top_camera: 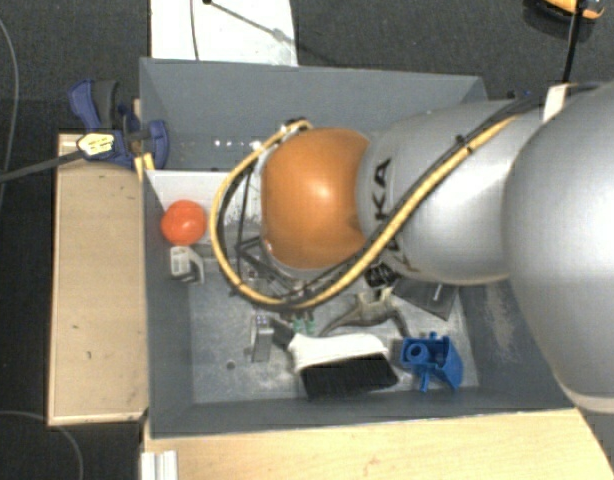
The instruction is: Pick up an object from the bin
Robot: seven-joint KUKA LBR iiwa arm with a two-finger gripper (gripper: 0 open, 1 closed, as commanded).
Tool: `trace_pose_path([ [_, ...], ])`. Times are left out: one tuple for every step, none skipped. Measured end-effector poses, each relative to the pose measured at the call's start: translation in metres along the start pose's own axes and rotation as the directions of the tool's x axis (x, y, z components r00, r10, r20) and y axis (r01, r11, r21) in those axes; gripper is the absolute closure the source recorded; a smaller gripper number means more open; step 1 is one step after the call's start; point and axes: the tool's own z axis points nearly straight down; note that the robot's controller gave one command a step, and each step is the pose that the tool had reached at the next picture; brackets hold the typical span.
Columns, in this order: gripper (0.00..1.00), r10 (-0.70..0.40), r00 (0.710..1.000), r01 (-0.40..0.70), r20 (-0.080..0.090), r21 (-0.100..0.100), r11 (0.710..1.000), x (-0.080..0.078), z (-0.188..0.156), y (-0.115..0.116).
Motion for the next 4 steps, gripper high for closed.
trace_pose_path([
  [0.0, 0.006, 1.0, -0.006, 0.008, -0.002, 1.0, -0.002, -0.005, -0.001],
  [0.0, -0.223, 0.975, 0.223, 0.007, -0.002, 0.975, -0.012, 0.017, -0.033],
  [0.0, -0.288, 0.958, 0.288, 0.007, 0.0, 0.958, -0.023, 0.045, -0.077],
  [0.0, -0.317, 0.948, 0.317, 0.005, -0.001, 0.949, 0.001, 0.025, -0.122],
])
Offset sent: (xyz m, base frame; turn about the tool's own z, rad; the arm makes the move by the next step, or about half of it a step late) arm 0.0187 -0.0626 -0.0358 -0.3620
